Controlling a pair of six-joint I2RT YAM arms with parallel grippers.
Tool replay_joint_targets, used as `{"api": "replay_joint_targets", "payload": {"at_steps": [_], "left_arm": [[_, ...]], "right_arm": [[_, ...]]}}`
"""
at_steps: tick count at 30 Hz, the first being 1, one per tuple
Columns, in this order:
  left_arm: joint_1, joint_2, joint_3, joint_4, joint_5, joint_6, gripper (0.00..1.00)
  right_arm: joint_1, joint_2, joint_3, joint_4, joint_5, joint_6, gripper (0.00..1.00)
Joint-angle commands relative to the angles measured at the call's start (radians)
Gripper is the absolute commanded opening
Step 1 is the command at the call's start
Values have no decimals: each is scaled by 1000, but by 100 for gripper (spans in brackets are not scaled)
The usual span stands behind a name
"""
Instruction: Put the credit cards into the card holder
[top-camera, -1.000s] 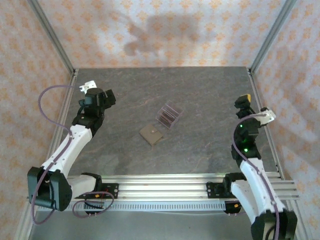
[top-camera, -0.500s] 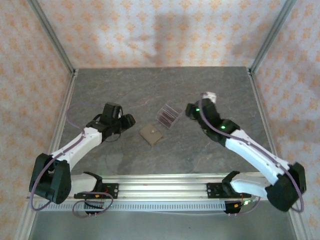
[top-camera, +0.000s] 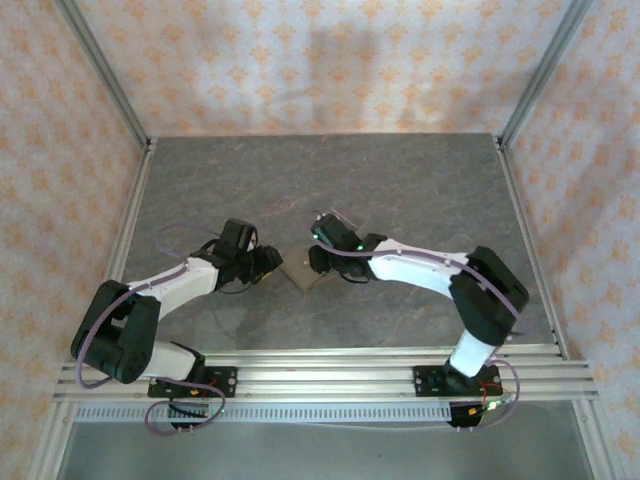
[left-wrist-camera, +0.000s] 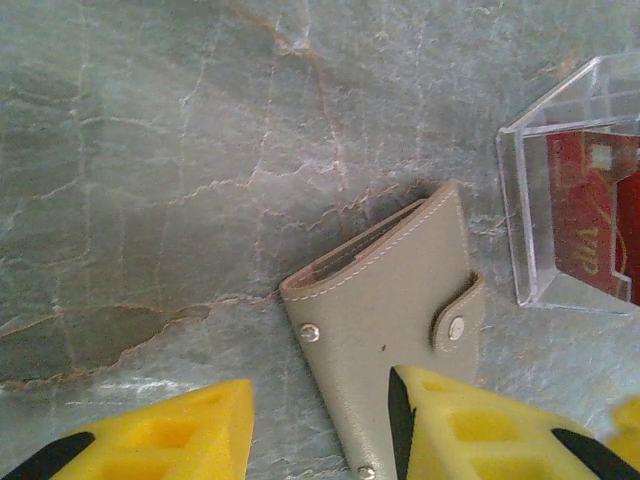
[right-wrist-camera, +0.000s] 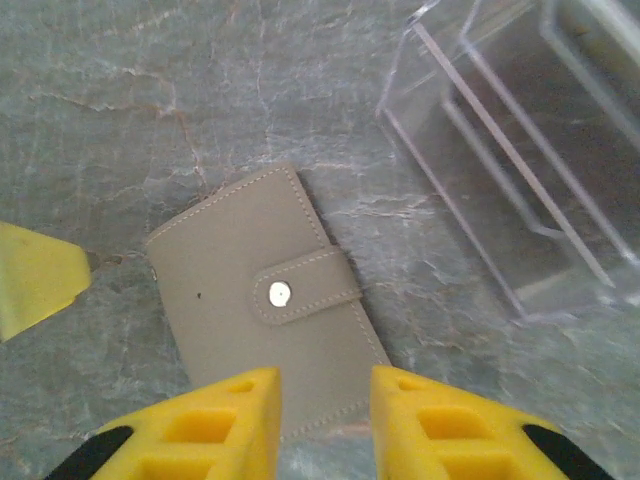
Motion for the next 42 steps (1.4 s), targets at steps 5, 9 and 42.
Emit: {"api": "replay_joint_targets", "payload": {"at_steps": [5, 9, 42], "left_arm": [[0, 6, -25, 45, 8, -5, 40], [0, 24, -28, 52, 10, -3, 39], [0, 67, -33, 29, 3, 88, 43]], "right_arm": [[4, 133, 117, -23, 53, 26, 19], [2, 173, 144, -36, 115, 44, 12], [94, 121, -53, -48, 91, 261, 0]]}}
